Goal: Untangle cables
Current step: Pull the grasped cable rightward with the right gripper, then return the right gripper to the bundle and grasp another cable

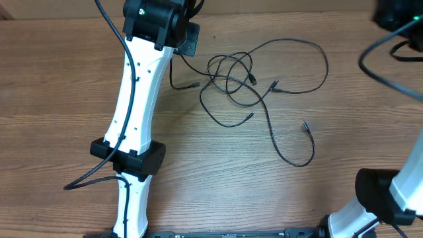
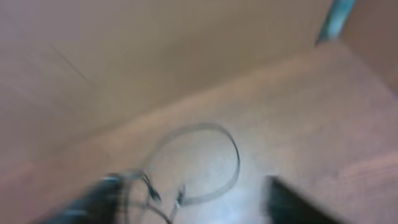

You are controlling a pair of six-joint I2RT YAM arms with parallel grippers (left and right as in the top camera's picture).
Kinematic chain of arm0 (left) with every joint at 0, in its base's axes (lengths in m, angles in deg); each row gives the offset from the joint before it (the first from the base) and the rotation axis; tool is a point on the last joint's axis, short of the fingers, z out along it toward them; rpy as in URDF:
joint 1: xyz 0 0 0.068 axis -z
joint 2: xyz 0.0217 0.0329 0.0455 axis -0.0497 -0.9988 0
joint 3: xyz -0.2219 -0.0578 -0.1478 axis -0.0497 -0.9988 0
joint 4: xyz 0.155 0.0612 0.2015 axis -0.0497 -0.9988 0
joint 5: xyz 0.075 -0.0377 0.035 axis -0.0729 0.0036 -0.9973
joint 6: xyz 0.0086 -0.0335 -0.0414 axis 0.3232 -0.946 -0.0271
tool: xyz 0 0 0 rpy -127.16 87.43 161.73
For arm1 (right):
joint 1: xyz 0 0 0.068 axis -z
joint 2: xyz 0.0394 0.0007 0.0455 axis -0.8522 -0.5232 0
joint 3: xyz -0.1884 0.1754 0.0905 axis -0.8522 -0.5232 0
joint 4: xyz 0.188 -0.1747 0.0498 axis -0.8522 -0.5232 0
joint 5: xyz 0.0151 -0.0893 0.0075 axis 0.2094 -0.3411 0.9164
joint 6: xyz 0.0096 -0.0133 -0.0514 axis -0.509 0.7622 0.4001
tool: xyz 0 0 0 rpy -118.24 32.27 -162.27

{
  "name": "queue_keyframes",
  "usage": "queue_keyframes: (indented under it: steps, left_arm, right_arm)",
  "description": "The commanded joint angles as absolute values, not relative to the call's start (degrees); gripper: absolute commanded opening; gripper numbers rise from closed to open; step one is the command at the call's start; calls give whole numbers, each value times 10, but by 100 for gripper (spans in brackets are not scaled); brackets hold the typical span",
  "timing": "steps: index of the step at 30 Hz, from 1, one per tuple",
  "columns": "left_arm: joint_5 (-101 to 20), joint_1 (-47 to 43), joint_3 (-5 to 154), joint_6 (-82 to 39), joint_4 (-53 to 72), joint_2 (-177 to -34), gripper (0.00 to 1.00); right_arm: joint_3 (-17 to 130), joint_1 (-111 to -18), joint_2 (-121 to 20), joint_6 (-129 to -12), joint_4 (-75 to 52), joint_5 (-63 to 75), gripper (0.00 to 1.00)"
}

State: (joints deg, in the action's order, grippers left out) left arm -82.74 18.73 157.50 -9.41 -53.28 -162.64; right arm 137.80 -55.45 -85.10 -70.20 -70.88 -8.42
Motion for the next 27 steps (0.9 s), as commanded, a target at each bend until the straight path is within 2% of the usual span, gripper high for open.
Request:
queue_keyframes:
  steps: [1,9,14,18,27]
  left_arm:
    - [-816,182,1580,-103,-534,-1622,4]
    - [-801,182,1580,-102,-534,-1622,4]
    - [-801,182,1580,-102,-534,-1622,5]
    - [-801,182,1580,-102,-534,-1622,4]
    - [-786,182,1580,-103,-534,-1622,4]
  right_arm:
    - [1293,-552,-865,-702,-706,-82,100]
    - [1053,-552,-865,-702,-629,-30,100]
    - [900,-552,-865,-704,-545,52,100]
    - [783,-552,-865,-787,-468,59,100]
    - [659,-555,-865,-912,-360,123,100]
